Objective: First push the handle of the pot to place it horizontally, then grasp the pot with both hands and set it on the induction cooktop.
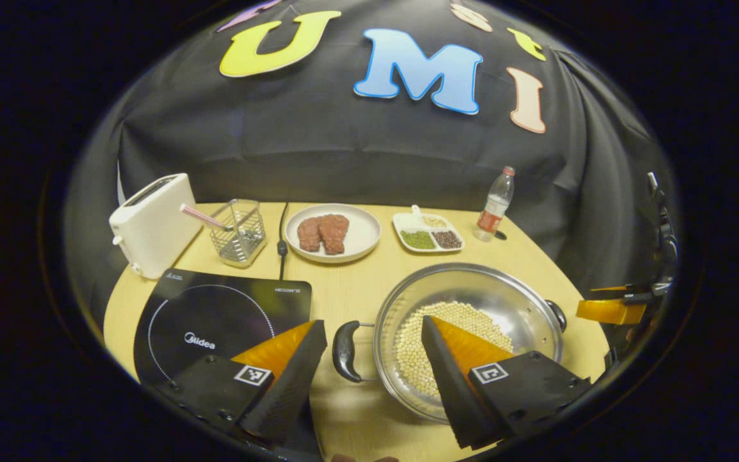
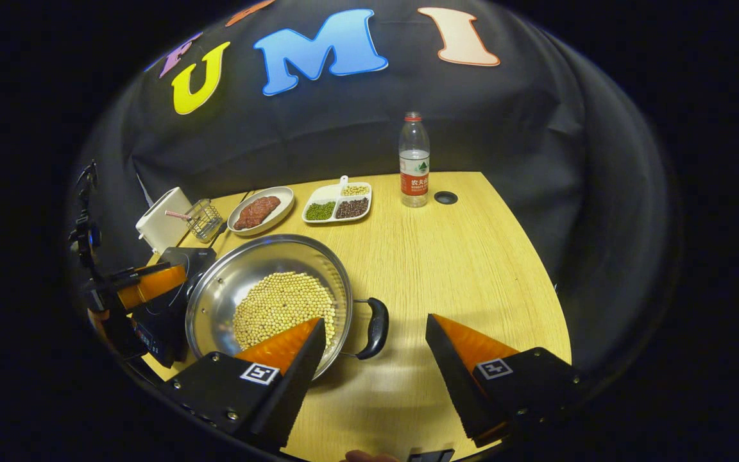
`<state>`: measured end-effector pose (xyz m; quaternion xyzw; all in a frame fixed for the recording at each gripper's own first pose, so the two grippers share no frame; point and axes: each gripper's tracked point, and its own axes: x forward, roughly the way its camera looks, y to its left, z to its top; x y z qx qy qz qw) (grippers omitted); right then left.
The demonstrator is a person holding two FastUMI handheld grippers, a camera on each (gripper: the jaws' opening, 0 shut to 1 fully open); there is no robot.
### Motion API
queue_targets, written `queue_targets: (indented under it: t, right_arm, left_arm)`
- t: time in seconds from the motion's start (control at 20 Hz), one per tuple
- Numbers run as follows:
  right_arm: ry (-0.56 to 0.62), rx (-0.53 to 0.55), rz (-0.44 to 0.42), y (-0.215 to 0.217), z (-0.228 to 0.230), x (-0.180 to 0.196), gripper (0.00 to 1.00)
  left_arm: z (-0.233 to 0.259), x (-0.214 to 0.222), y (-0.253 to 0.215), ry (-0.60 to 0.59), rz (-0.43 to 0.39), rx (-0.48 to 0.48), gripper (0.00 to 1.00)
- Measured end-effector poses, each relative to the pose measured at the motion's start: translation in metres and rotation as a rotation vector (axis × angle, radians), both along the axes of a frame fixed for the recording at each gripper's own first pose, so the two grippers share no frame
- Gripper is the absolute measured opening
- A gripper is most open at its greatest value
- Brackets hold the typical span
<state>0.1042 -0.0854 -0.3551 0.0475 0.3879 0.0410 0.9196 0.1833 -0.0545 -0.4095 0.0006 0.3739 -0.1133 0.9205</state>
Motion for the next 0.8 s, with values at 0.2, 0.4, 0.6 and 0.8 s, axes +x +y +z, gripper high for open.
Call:
queue_targets:
  t: [0.2, 0.4, 0.6, 0.8]
  right_arm:
    - [0.030, 0.011, -0.004, 0.004, -0.016, 0.009, 0.96]
    - [0.055, 0.024, -0.016, 0.007, -0.034, 0.022, 0.96]
    - [0.094, 0.035, -0.040, 0.010, -0.052, 0.032, 0.96]
    - [0.135, 0.030, -0.063, 0.010, -0.072, 0.031, 0.94]
  left_arm:
    - [-0.031, 0.006, 0.000, 0.053, -0.004, 0.027, 0.98]
    - [-0.047, 0.010, -0.006, 0.074, -0.024, 0.061, 0.98]
    - [-0.059, 0.015, -0.011, 0.084, -0.046, 0.091, 1.00]
    - [-0.068, 0.019, -0.006, 0.092, -0.036, 0.117, 0.96]
